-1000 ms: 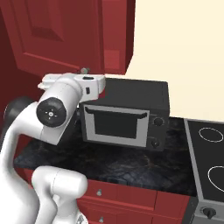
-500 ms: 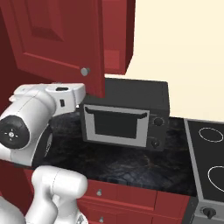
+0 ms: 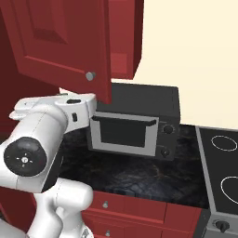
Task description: Get the candle and the beer from the cabinet and move them to the dining counter.
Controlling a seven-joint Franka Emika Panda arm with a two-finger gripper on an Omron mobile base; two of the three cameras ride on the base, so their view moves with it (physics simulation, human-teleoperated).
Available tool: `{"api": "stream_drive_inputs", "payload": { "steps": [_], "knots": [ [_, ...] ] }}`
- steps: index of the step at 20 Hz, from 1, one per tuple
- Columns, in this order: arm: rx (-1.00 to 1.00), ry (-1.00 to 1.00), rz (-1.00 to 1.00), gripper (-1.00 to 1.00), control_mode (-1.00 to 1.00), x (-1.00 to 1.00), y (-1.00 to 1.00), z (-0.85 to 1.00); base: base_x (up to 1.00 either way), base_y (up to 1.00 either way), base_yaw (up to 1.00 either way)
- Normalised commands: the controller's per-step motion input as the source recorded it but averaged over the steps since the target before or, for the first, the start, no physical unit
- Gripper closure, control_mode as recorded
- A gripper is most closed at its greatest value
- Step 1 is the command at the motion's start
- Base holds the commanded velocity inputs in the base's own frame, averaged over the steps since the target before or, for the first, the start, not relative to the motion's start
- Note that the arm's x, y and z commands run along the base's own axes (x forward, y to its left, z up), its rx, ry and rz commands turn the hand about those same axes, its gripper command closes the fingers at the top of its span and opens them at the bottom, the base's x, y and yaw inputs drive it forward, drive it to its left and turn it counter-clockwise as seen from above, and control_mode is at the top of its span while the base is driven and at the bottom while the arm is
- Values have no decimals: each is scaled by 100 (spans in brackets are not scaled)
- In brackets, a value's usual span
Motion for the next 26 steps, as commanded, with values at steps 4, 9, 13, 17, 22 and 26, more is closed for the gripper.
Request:
{"api": "stream_drive_inputs", "payload": {
  "steps": [4, 9, 13, 17, 22, 26],
  "knots": [
    [0, 0, 23, 100, -100, 0, -91, 0, 0, 0, 0],
    [0, 0, 24, -100, -100, 12, -65, 0, 0, 0, 0],
    [1, 0, 29, -100, -100, 38, -43, 0, 0, 0, 0],
    [2, 0, 32, -100, -100, 50, -26, 0, 0, 0, 0],
    [3, 0, 34, -100, -100, 58, -10, -3, 0, 0, 0],
    [1, 0, 37, -100, -100, 40, 0, -12, 0, 0, 0]
  ]
}}
